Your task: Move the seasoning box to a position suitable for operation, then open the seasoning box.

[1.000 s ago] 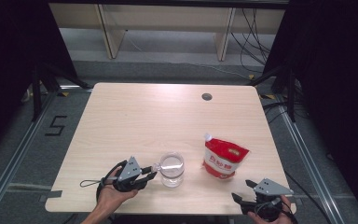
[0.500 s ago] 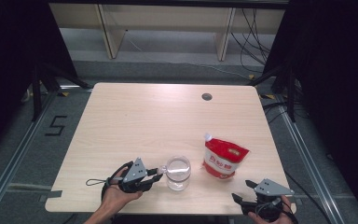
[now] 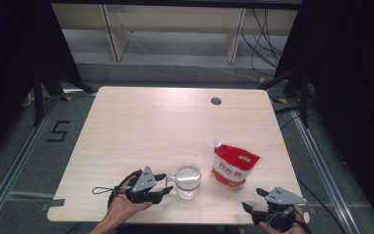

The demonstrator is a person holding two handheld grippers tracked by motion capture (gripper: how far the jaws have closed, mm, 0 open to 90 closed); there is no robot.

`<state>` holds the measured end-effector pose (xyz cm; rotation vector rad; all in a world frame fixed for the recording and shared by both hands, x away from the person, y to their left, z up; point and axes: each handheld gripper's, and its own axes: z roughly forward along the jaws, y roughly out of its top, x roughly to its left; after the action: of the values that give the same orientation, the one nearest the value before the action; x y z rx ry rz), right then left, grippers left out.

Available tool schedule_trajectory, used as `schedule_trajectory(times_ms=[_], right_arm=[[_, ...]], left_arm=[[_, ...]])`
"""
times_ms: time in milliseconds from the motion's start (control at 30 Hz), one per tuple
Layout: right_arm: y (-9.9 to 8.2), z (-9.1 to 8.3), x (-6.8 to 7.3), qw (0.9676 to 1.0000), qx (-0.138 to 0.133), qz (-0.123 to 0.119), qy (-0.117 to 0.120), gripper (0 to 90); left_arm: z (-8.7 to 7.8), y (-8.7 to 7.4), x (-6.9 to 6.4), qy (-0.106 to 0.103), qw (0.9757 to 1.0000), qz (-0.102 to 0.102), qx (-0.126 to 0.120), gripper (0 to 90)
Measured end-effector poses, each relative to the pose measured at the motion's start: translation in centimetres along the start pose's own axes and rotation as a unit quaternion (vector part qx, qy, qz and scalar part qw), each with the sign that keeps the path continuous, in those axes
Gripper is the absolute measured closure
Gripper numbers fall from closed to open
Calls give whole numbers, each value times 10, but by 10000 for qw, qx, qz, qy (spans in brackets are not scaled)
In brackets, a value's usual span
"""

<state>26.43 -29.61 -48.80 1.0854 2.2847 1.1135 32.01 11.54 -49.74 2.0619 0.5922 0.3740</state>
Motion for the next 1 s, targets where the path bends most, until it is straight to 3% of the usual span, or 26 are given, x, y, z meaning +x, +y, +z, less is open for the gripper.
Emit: schedule_trajectory(times_ms=[100, 167, 233, 267, 400, 433, 467, 567, 633, 767, 800, 833, 867, 1000], right_arm=[[0, -1, 1, 10000, 68, 17, -6, 287], [0, -1, 1, 10000, 31, -6, -23, 287], [0, -1, 2, 10000, 62, 42, 11, 287], [0, -1, 1, 10000, 31, -59, -17, 287], [1, -1, 2, 9999, 90, -9, 62, 287], [1, -1, 5, 9999, 129, 101, 55, 287], [1, -1, 4, 10000, 75, 13, 28, 287], [1, -1, 5, 9999, 103, 85, 73, 288], [2, -2, 4, 9999, -9, -26, 99, 296], [3, -4, 5, 9997, -195, 11, 169, 296], [5, -4, 8, 9995, -231, 13, 210, 296], [6, -5, 12, 9995, -202, 154, 184, 297], [7, -4, 10, 9993, -302, -113, 183, 301], [10, -3, 15, 9990, -296, -214, 269, 340]], left_arm=[[-5, 0, -2, -4, 10000, 2, 13, 331], [-11, 2, -4, 48, 9998, -195, -70, 293], [-14, 3, -3, 27, 9997, -225, -45, 267], [-18, 6, -4, 1, 9992, -371, -153, 257], [-23, 10, -5, 7, 9991, -383, -206, 250], [-25, 13, -6, -16, 9987, -402, -317, 250], [-27, 14, -6, -29, 9986, -428, -318, 250], [-28, 16, -8, -80, 9976, -528, -438, 251], [-31, 19, -8, -16, 9977, -387, -548, 274], [-34, 20, -10, 12, 9963, -618, -595, 315], [-37, 20, -7, -33, 9966, -510, -643, 373], [-37, 20, -8, -20, 9958, -645, -644, 399], [-38, 20, -7, -33, 9959, -608, -670, 422], [-43, 22, -5, -11, 9957, -508, -774, 635]])
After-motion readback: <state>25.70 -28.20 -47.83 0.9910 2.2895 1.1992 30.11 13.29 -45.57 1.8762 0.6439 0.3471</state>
